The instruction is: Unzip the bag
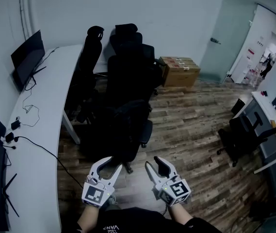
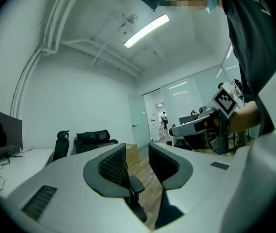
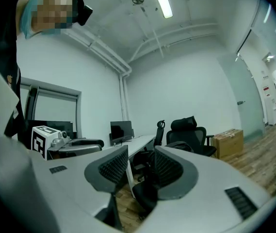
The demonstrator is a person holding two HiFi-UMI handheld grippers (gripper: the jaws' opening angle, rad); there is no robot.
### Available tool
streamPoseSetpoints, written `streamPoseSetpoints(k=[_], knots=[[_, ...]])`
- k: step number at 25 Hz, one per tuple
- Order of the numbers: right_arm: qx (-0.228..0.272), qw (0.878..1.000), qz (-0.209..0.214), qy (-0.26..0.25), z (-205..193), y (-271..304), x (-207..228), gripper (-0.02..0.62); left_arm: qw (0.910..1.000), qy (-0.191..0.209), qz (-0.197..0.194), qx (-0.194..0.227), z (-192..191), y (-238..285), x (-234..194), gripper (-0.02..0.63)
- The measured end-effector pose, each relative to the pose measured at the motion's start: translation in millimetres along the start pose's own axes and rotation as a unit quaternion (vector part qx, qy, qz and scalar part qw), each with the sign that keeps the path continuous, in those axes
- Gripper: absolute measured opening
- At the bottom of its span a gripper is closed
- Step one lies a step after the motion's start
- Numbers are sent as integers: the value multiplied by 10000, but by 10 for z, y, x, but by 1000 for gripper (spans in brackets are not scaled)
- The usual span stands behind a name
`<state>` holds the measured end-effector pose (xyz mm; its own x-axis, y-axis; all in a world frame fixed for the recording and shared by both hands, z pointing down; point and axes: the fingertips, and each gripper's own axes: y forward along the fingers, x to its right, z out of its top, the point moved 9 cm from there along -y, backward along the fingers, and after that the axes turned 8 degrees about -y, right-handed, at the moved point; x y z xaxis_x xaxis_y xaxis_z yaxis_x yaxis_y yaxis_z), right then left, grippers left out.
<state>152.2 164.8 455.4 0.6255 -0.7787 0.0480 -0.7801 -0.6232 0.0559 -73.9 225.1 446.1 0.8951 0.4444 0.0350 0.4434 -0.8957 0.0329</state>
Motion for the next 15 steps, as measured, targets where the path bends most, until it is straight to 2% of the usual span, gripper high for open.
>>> streamPoseSetpoints(k=[5,8,15], knots=[[-130,9993,-322,147,-43,628,-191,175,9993,-198,-273,-174,-154,20,-708,185],[-132,9982,-543,228,-89,909,-247,178,9986,-162,-424,-282,-198,74,-1074,215],[-392,9955,-844,160,-216,1319,-296,178,9967,-160,-583,-538,-463,222,-1611,256]])
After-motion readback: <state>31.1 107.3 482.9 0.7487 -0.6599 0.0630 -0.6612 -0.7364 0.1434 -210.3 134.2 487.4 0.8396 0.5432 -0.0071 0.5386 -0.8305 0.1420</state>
